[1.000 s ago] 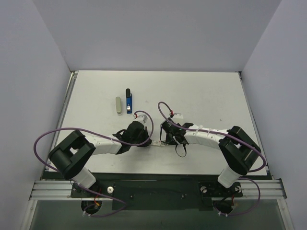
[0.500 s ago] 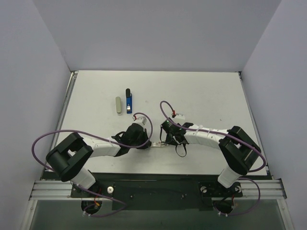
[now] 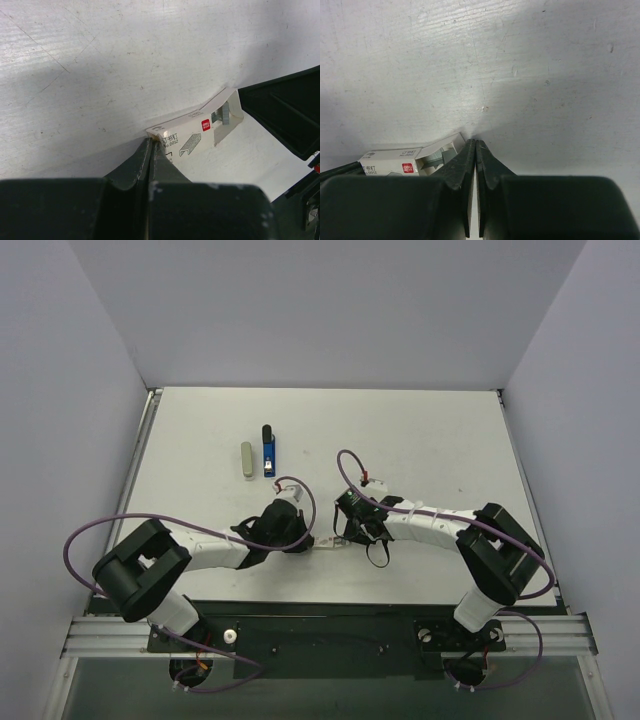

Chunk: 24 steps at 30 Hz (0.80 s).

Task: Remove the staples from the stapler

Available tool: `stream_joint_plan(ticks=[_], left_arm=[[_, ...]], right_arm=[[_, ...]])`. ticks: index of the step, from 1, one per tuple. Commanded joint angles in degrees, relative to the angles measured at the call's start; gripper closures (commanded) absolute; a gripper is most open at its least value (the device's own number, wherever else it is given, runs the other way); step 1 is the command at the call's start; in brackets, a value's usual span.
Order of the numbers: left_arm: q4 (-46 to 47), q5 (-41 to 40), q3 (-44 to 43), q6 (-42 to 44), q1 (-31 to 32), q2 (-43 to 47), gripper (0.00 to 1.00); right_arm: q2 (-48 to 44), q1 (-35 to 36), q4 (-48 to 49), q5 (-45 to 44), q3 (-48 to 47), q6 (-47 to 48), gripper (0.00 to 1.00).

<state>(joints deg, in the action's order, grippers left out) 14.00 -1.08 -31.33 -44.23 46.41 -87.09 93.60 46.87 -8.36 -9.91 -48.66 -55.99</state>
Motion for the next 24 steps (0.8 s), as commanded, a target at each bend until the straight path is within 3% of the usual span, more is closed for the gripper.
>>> stream_joint_plan(ticks=[1,11,24], left_arm=[[0.3,0.1,1.2,-1.5,0.3,0.1,1.0],[1.7,-0.4,2.1,-2.4,1.0,0.8,1.0],[-0.6,-2.0,2.4,-1.6,0.8,3.2,1.0]], right_arm=[[1.7,0.3,-2.5,3.9,1.5,-4.0,1.0],[0.7,1.3,-1.4,2.7,2.8,-7.1,1.0],[-4.7,-1.0,-7.9,-3.5,3.9,4.5,1.0]])
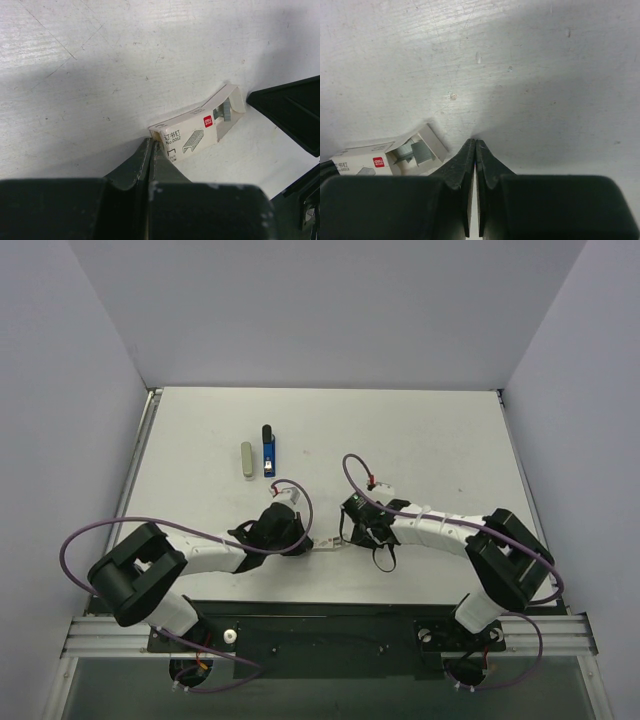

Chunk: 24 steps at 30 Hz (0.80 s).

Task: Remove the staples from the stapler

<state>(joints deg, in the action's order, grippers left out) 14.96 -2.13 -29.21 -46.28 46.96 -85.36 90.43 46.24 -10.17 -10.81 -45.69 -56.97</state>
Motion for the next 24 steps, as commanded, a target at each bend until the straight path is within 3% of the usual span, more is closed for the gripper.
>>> stream_joint_plan(ticks=[1,4,8,24], left_arm=[[-1.9,-1.0,0.3,0.6,0.2,1.6,1.0],[-3.1,-1.7,0.6,0.8,0.1,2.5,1.0],[-4.1,-2.6,1.3,0.8,-0.3,4.1,1.0],[-3.4,-1.5,0.3,1.4,-0.6,1.7,1.0]], right_arm=[[-1.8,-0.3,-6.1,-2.7,1.2,5.9,0.98],[-3.1,-0.3,-5.8,-2.7,2.4,8.8,0.82],[-5.5,-0.3,-2.7,0.0,3.2,14.0,0.72],[-3.7,-0.7,2.9,5.4,-4.0,26.5,0.72]])
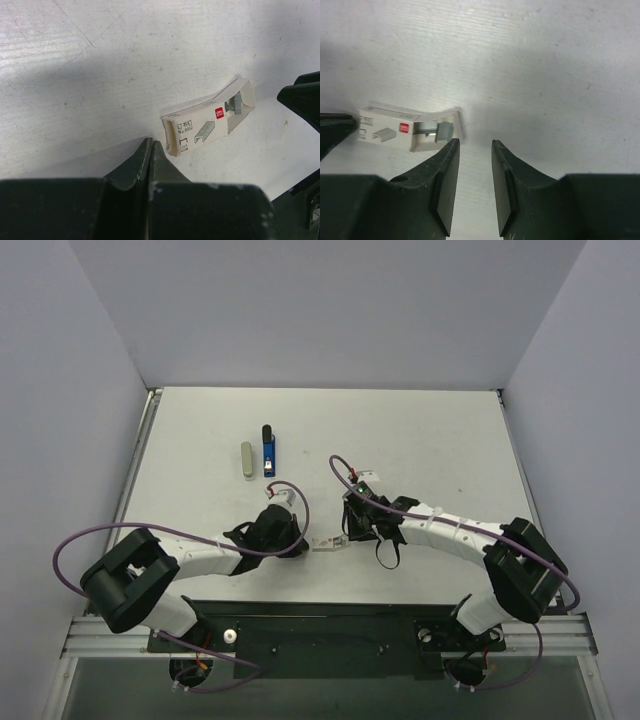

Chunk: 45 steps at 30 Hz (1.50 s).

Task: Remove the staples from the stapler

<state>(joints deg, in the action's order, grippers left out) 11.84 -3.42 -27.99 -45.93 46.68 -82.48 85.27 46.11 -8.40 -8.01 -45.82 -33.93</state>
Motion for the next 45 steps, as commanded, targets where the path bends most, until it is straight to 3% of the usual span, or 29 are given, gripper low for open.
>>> stream_joint_plan(ticks=[1,43,45], left_arm=[[-0.2,0.0,-1.3,1.0,-0.4,-1.5,1.0],[1.8,1.3,-3.7,1.0,-0.2,-4.7,1.0],[2.0,1.3,-3.6,1.0,-0.1,-4.9,1.0]], right_arm=[[1.7,-0.6,1.2,3.1,-4.1,3.5,0.72],[9.5,-1.2,0.0,7.0,-5.2,-0.2,0.84],[9.6,-1.2,0.0,7.2,-5.2,-1.6,0.89]])
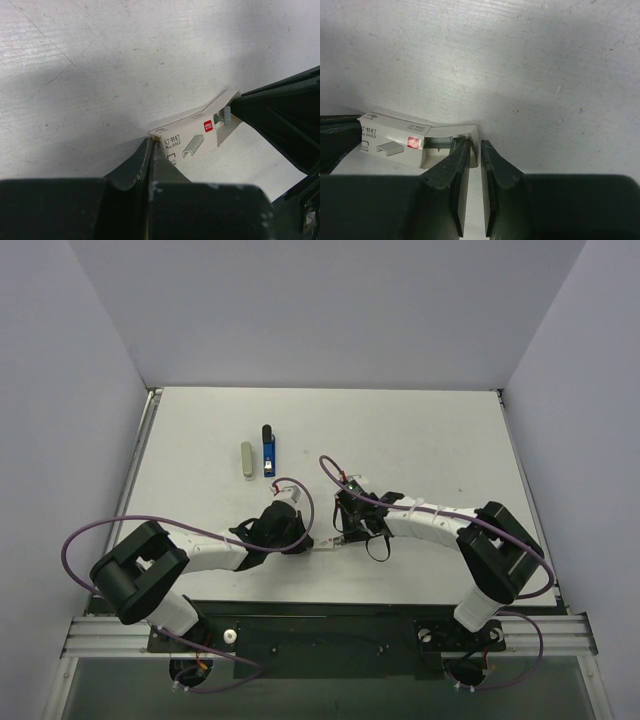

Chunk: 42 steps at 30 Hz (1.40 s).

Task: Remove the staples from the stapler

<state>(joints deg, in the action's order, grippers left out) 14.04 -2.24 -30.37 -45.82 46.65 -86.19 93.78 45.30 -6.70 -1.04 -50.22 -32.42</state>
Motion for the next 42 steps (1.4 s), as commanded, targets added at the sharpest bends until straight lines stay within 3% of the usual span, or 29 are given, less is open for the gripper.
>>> stream_joint_plan(ticks=[1,6,15,42], left_arm=[[-0.1,0.1,-1.1,0.9,-0.1,-1.3,1.0],[0.3,-0.1,-0.7,0.7,-0.2,-0.9,1.0],[0.5,-0.1,-0.1,0.7,-0.2,0.0,1.0],[1.5,-0.5,2.7,-0.3,0.1,2.5,1.0]], right_arm=[[1.1,-0.5,-1.9,0.4,-0.7,-3.5,0.9],[1.8,-0.4,-2.9,0.6,-0.8,-7.1,1.0],[2.6,0.2,-5.3,-1.8,-1.2,-14.7,1.0],[2.5,2.2,-6.0,-5.0,-2.7,-22.5,1.0]])
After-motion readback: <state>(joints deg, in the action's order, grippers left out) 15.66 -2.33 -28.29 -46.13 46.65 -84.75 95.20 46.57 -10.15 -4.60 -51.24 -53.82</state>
